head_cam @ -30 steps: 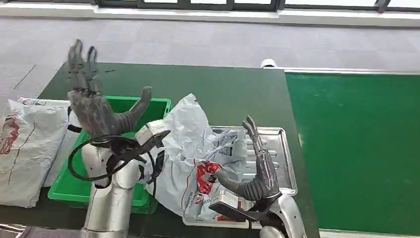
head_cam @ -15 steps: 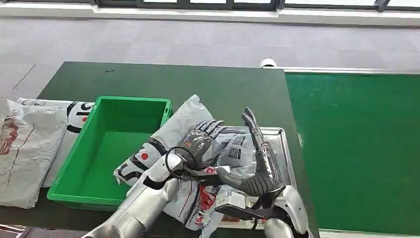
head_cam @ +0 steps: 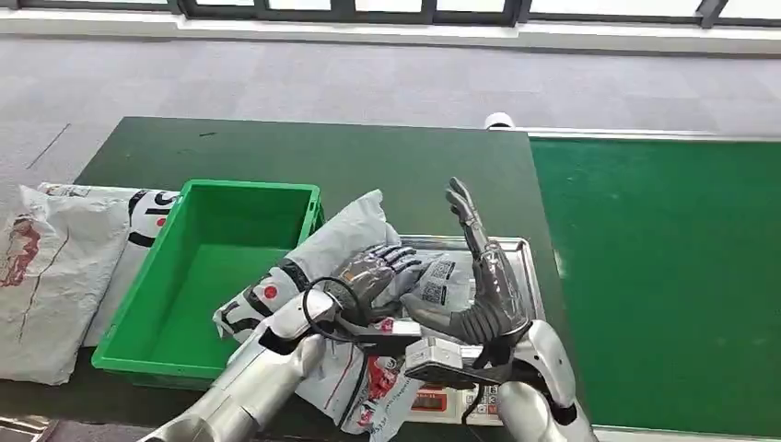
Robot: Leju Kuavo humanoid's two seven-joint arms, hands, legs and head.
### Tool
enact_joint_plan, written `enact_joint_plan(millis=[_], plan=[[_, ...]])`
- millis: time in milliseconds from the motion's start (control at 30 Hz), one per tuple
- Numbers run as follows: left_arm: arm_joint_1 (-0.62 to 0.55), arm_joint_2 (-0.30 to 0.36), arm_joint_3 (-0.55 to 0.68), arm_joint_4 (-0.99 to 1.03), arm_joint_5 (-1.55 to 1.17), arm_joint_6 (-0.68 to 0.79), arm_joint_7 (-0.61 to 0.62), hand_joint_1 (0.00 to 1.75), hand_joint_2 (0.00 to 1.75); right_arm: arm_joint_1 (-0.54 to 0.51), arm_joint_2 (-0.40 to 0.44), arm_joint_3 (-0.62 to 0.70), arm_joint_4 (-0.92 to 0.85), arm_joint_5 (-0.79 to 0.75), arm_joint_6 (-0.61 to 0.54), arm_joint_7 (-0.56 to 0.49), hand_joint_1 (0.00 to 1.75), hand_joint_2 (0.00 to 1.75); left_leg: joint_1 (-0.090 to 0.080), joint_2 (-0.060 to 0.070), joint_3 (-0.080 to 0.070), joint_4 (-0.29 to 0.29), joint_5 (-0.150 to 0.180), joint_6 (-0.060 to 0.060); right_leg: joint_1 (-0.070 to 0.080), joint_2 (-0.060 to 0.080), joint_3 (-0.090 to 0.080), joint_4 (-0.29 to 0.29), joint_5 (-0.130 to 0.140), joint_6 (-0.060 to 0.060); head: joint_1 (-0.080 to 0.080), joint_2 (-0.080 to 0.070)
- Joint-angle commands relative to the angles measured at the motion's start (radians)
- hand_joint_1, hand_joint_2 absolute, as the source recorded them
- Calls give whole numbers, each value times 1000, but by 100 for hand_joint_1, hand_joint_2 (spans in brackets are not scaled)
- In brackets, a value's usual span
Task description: Moved the parcel from conveyor to table for the left to box.
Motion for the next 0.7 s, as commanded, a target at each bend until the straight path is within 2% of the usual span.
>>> enact_joint_plan(millis=[33, 333, 700], plan=[[32, 70, -69, 27, -4, -28, 4, 175, 175, -57, -18, 2, 88, -10, 6, -7, 0, 175, 1, 4, 2, -4, 2, -1, 1, 3, 0, -4, 3, -1, 0, 0], [27, 77, -81, 19, -15, -36, 9, 175, 175, -74, -13, 2, 102, -20, 15, -13, 0, 175, 1, 2, 10, -1, 0, -1, 1, 1, 1, -1, 1, -1, 0, 0], [45, 80, -105, -13, -45, -59, 42, 175, 175, -103, 8, 8, 116, -26, 32, -15, 0, 175, 0, 3, 10, -2, 0, -1, 0, 2, 0, 0, 1, -1, 0, 0]])
